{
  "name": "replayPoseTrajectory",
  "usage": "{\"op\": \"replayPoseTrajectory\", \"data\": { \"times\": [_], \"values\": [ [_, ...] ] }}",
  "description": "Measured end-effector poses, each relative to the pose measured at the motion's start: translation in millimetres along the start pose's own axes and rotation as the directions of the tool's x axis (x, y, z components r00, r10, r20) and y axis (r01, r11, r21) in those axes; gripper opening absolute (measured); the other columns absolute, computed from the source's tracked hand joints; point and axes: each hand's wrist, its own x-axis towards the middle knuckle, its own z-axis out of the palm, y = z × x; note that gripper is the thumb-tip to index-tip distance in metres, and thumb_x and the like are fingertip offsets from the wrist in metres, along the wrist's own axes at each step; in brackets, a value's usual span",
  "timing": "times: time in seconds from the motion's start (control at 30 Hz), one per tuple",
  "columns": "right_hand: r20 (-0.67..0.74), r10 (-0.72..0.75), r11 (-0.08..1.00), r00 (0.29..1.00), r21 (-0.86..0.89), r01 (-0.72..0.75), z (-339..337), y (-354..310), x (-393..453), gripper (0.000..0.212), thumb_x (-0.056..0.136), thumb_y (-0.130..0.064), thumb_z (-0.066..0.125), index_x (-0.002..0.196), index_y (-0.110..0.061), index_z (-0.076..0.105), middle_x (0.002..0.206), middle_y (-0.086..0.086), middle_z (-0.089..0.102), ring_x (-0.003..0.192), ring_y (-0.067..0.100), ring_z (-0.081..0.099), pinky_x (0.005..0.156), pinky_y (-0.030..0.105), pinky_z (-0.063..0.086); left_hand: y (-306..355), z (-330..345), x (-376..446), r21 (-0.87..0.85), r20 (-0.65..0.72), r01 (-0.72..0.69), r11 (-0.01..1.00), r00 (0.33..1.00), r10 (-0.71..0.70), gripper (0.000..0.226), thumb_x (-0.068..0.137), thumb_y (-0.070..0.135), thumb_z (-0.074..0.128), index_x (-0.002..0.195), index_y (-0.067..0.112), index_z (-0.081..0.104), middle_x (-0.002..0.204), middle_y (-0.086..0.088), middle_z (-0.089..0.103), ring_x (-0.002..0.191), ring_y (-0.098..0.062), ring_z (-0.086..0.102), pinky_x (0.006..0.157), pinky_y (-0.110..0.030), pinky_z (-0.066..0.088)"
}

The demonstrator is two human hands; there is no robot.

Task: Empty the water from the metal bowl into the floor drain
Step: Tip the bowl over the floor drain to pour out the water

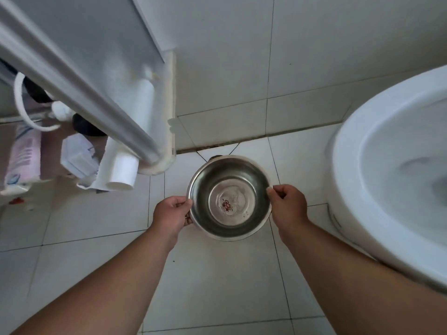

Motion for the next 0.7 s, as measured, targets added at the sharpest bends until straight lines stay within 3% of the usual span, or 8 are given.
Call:
{"op": "replayPoseTrajectory", "data": {
  "times": [0.17,0.3,0.5,0.6,0.7],
  "values": [
    [-0.014,-0.004,1.000,1.000,0.004,0.004,15,12,13,0.016,0.101,-0.020,0.073,0.085,-0.022,0.073,0.085,-0.002,0.076,0.080,0.015,0.070,0.071,0.029,0.050,-18,-1,12,-0.010,0.046,-0.031,0.999,0.998,0.032,0.019,0.109,0.010,0.065,0.117,0.006,0.082,0.102,-0.019,0.086,0.094,-0.032,0.082,0.077,-0.036,0.067],
    [-0.013,-0.012,1.000,1.000,-0.004,0.012,21,15,13,0.017,0.101,-0.019,0.073,0.084,-0.020,0.074,0.085,0.000,0.076,0.080,0.017,0.071,0.078,0.033,0.055,-24,-2,17,-0.021,0.059,-0.026,0.999,0.998,0.027,0.021,0.107,0.006,0.065,0.117,0.004,0.084,0.101,-0.021,0.085,0.079,-0.021,0.076,0.074,-0.034,0.064],
    [0.001,0.016,1.000,1.000,-0.024,-0.016,31,11,13,0.015,0.101,-0.019,0.073,0.088,-0.012,0.076,0.084,0.005,0.076,0.078,0.024,0.070,0.084,0.046,0.061,-25,-5,27,-0.022,0.028,-0.021,1.000,0.999,0.022,0.024,0.103,0.001,0.065,0.106,0.009,0.087,0.087,-0.021,0.085,0.067,-0.022,0.072,0.068,-0.037,0.064],
    [0.005,0.023,0.999,1.000,-0.024,-0.023,34,9,12,0.016,0.101,-0.019,0.072,0.087,-0.011,0.075,0.084,0.008,0.076,0.078,0.029,0.071,0.081,0.049,0.062,-24,-7,33,-0.051,0.016,-0.016,0.999,1.000,0.017,0.028,0.100,0.000,0.066,0.094,0.013,0.090,0.092,-0.027,0.084,0.072,-0.027,0.072,0.074,-0.042,0.068],
    [0.010,0.019,0.999,1.000,-0.026,-0.019,34,5,12,0.017,0.101,-0.018,0.072,0.086,-0.012,0.074,0.084,0.010,0.076,0.079,0.036,0.074,0.072,0.047,0.064,-23,-7,37,-0.081,0.011,-0.001,0.997,1.000,0.002,0.033,0.099,0.001,0.068,0.084,0.019,0.091,0.083,-0.016,0.085,0.074,-0.027,0.073,0.080,-0.044,0.068]
  ]
}}
